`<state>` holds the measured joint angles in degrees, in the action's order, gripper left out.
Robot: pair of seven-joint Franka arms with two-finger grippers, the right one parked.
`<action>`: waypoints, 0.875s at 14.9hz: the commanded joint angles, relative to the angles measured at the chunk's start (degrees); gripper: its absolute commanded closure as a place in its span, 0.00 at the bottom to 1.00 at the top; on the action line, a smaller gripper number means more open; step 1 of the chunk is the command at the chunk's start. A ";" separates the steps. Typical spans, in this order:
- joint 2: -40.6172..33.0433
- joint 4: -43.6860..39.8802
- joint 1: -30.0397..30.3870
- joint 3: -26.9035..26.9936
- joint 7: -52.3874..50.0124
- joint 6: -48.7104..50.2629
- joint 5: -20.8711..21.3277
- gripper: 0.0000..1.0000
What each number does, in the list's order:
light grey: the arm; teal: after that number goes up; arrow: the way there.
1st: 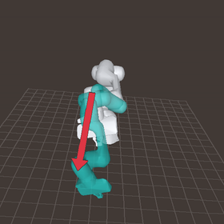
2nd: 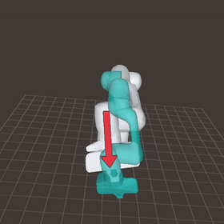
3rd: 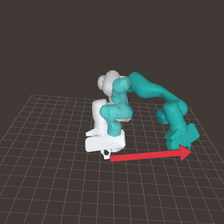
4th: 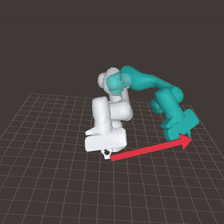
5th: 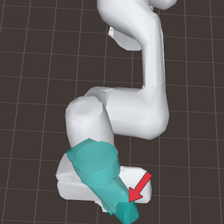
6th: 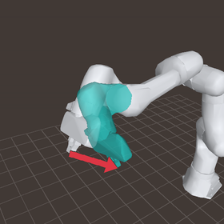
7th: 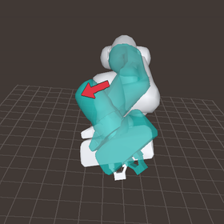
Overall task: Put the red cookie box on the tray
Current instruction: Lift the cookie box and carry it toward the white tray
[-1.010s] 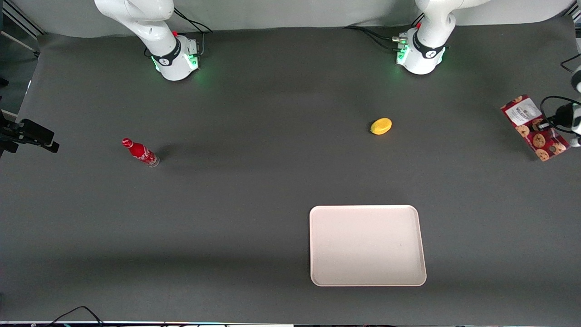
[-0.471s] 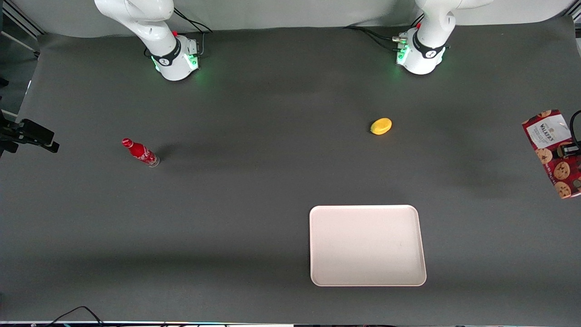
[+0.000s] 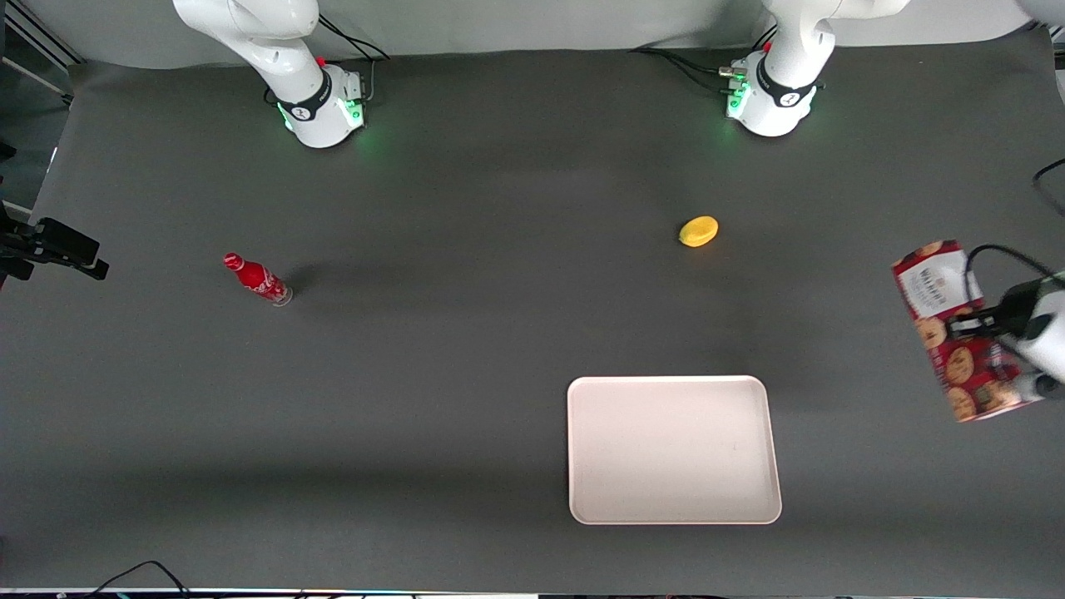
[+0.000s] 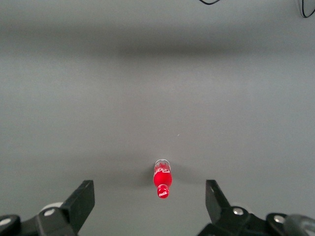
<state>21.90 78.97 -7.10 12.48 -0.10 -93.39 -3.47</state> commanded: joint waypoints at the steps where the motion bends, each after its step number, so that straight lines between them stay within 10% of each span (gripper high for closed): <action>1: 11.38 -15.04 -2.92 -3.93 -5.60 1.72 0.22 1.00; 13: 32.41 -19.29 -6.79 -7.12 -8.60 -22.09 -0.83 1.00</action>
<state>51.34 62.54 -13.24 5.24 -7.36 -114.27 -3.47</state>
